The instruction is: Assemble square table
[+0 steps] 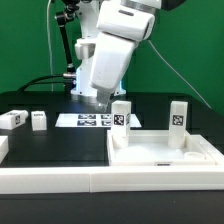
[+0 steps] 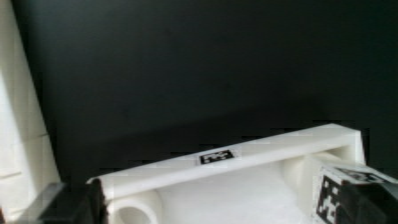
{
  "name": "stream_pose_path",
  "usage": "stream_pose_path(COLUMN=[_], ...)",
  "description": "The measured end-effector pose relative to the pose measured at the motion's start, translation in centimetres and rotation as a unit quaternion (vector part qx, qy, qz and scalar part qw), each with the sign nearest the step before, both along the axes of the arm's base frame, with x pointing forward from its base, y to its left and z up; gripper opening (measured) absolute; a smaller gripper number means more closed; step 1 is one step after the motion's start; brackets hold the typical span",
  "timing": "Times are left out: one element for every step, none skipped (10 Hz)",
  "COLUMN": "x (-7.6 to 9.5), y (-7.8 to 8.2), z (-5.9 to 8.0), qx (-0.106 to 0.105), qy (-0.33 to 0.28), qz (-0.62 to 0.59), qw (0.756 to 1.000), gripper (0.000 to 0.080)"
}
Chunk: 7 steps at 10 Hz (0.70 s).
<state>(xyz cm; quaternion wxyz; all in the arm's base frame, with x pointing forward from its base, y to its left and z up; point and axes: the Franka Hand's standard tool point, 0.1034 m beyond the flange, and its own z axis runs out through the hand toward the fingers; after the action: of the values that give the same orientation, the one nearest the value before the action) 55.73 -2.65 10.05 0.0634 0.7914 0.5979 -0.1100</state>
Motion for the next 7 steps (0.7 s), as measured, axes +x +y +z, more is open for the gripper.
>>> stream_pose_path(x=[-0.7,-1.4,-1.9,-2.6,-3.7,-4.3,-4.2], y=[-1.0,-2.6,-4.7,-6.6,-8.4,-8.7,-8.4], z=[-1.1,-1.6,-1.5,-1.3,-1.6,-2.0,-2.0], qx=[-0.008,-0.012,-0.015,-0.018,-0.026,-0.031,-0.035], qy=[-0.002,0.004,0.006,0.007,0.011,0.005,-0.002], qz=[-0.063,-0.088,-0.117,-0.164,-0.191,-0.230,-0.258], qw=[0.998,0.996,0.993,0.986,0.981,0.973,0.965], gripper=[0.0649,0.0649,0.0649,0.0649,0.0649,0.0649,0.0649])
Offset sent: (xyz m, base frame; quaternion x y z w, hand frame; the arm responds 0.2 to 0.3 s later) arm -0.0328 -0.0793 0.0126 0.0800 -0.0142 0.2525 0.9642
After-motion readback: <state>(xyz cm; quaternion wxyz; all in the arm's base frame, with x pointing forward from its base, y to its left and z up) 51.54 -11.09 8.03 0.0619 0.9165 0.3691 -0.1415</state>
